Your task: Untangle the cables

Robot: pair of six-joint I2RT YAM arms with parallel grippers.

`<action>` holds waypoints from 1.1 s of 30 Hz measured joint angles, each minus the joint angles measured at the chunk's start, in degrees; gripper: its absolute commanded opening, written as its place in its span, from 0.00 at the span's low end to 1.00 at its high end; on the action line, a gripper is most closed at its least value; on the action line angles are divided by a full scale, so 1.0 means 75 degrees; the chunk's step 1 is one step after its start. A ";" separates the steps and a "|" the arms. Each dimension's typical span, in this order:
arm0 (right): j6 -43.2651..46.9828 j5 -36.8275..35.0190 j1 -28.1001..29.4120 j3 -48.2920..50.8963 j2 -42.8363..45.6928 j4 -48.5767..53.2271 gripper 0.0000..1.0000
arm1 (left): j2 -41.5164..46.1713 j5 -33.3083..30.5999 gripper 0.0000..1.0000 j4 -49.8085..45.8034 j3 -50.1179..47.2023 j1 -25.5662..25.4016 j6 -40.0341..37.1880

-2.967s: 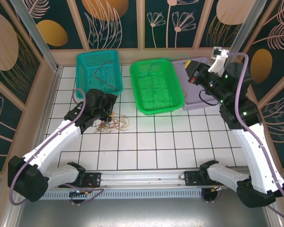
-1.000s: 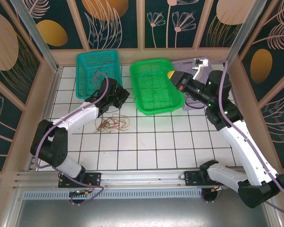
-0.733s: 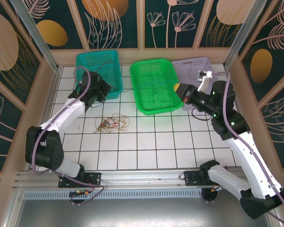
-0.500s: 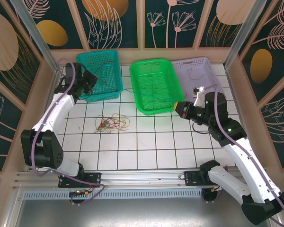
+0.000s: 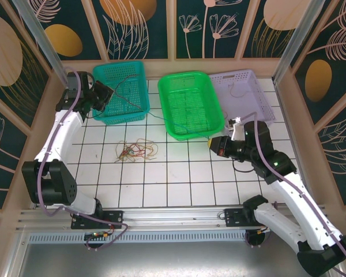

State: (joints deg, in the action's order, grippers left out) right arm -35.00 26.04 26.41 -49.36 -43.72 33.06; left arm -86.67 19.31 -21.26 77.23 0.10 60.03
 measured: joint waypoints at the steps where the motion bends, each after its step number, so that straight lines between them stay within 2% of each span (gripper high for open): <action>1: 0.0000 0.0041 0.0003 0.0029 0.0029 -0.0003 0.00 | -0.0003 0.0044 0.00 0.0000 0.0003 0.0009 0.0000; 7: 0.0000 0.0286 0.0003 0.0169 0.0067 -0.0035 0.00 | -0.0020 0.0318 0.00 0.0070 0.0000 0.0082 0.0038; 12: -0.0038 0.0338 0.0000 0.0163 0.0067 -0.0169 0.00 | -0.0029 0.0755 0.00 0.0659 -0.0230 0.0143 0.0236; 13: -0.0073 0.0326 0.0000 0.0146 0.0064 -0.0198 0.00 | -0.0052 0.0857 0.03 0.0831 -0.0306 0.0146 0.0329; 16: -0.0239 0.0198 -0.0009 -0.0064 0.0003 -0.0239 0.00 | -0.0201 0.0970 0.19 0.1218 -0.0356 0.0029 0.0481; 18: -0.0370 -0.0032 -0.0061 -0.0358 -0.0085 -0.0256 0.00 | -0.0309 0.0938 0.36 0.1513 -0.0364 -0.0137 0.0621; 20: -0.0469 -0.0271 -0.0160 -0.0731 -0.0207 -0.0274 0.00 | -0.0370 0.0941 0.48 0.1734 -0.0417 -0.0332 0.0734; 22: -0.0603 -0.0495 -0.0318 -0.1157 -0.0376 -0.0391 0.00 | -0.0382 0.0956 0.55 0.1880 -0.0484 -0.0539 0.0801; 25: -0.0857 -0.0793 -0.0612 -0.1740 -0.0641 -0.0670 0.00 | -0.0382 0.0965 0.61 0.1926 -0.0530 -0.0769 0.0813; 33: -0.1422 -0.1326 -0.1425 -0.3019 -0.1539 -0.1422 0.00 | -0.0251 0.0851 0.61 0.1818 -0.0589 -0.0790 0.0682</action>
State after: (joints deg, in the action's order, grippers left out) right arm -45.67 16.10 15.73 -72.01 -55.27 22.39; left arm -88.55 25.69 -7.62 72.82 -5.82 65.14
